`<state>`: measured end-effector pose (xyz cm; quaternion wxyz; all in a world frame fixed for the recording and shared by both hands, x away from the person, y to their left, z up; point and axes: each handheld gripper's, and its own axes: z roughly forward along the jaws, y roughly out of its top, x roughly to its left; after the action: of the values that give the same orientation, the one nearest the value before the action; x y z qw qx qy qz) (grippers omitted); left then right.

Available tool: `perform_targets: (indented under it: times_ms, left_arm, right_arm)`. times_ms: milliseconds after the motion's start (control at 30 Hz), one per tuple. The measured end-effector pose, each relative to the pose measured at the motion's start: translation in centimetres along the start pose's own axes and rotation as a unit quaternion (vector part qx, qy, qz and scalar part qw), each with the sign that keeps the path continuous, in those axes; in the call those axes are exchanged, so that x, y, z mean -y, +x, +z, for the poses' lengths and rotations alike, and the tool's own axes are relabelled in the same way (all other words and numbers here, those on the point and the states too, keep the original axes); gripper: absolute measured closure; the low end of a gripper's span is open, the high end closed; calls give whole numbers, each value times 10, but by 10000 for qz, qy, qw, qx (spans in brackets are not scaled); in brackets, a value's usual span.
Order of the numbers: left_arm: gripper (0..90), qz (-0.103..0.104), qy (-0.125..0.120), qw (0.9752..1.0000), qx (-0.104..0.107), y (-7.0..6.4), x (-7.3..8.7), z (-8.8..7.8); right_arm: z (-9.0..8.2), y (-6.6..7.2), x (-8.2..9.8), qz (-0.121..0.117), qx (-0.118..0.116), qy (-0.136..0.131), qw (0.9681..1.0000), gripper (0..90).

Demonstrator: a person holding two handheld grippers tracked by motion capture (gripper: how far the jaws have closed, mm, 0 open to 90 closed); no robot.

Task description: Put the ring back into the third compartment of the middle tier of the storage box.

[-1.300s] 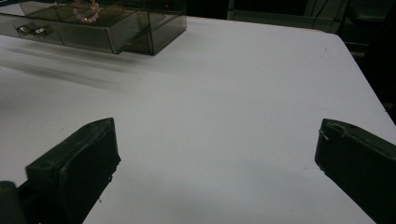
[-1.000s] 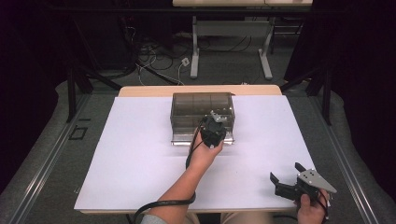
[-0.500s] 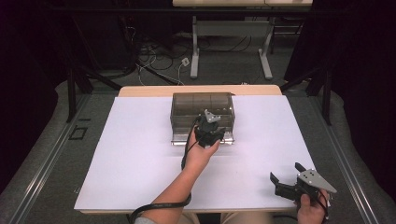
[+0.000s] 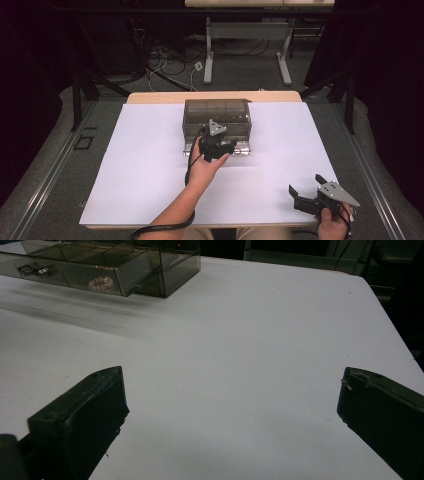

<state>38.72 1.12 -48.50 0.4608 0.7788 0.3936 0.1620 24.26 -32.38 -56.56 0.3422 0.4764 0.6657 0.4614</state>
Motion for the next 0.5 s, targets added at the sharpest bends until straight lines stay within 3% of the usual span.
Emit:
perform_targets:
  times_ms: [367, 500]
  left_arm:
    - [373, 50, -310, 9995, 97, 10, 12, -23]
    - [348, -75, -472, 9986, 210, 16, 18, -33]
  right_arm:
    - [0, 0, 0, 11, 3, -5, 10000, 0]
    - [0, 1, 0, 10, 0, 2, 10000, 0]
